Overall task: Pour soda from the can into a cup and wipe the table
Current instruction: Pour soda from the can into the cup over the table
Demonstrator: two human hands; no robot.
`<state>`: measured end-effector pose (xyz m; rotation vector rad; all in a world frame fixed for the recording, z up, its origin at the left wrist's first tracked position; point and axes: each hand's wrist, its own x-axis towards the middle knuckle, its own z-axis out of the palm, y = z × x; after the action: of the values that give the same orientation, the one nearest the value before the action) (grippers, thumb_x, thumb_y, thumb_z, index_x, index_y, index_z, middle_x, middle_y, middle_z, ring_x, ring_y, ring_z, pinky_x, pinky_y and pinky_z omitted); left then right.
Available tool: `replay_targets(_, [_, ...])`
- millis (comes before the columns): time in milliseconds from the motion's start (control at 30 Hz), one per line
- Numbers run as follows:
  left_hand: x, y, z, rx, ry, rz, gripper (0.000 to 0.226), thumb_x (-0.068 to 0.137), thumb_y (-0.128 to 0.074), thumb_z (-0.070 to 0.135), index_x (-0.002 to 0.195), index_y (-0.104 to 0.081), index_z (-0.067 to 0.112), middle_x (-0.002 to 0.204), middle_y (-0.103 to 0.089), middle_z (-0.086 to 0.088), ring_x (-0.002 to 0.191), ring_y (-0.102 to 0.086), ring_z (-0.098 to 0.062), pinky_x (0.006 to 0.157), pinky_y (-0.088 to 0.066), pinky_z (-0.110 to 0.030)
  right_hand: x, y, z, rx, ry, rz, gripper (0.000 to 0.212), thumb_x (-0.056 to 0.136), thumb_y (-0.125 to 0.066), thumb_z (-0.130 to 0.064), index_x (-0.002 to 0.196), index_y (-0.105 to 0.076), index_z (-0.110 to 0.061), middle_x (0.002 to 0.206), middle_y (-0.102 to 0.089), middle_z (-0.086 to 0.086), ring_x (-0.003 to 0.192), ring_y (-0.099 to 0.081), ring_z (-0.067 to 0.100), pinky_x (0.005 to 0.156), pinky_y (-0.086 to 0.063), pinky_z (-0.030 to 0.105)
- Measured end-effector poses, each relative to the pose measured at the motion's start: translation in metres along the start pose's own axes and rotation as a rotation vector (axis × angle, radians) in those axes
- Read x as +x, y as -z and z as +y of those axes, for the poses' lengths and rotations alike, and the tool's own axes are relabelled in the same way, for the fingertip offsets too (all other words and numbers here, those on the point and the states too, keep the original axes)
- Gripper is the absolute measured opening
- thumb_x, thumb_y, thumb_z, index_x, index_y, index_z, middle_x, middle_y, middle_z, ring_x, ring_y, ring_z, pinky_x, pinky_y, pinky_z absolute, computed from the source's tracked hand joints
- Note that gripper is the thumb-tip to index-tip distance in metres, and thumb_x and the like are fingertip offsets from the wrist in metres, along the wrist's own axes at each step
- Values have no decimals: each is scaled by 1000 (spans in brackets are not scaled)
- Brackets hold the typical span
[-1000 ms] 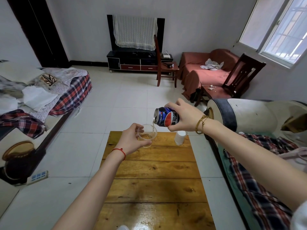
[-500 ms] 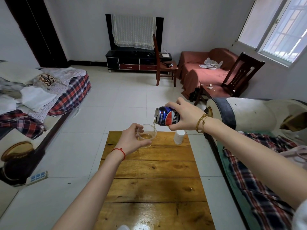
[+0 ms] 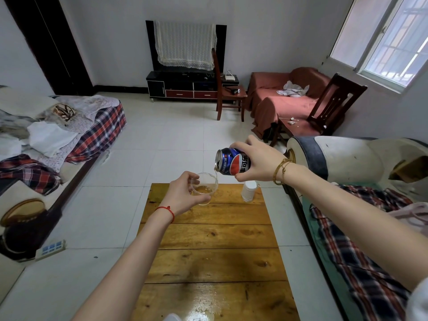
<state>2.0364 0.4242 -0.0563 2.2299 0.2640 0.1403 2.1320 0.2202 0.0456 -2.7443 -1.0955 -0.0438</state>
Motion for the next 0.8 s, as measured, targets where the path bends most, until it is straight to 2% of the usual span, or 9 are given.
replay_targets(400, [-5, 0, 7, -17, 13, -4, 73, 69, -86, 34, 129, -49, 14, 130, -62, -4, 114, -61, -21, 93, -51, -29, 0, 1, -2, -8, 15, -3, 74, 66, -74, -44, 131, -42, -29, 103, -39, 0, 88, -54, 19, 70, -52, 28])
replay_targets(800, [-7, 0, 8, -27, 18, -6, 72, 68, -87, 32, 128, -50, 14, 129, -62, -4, 112, -62, -22, 93, -52, -29, -1, 2, -1, -22, 12, -7, 74, 65, -73, -46, 130, -41, -30, 104, -41, 0, 88, -55, 19, 72, -56, 33])
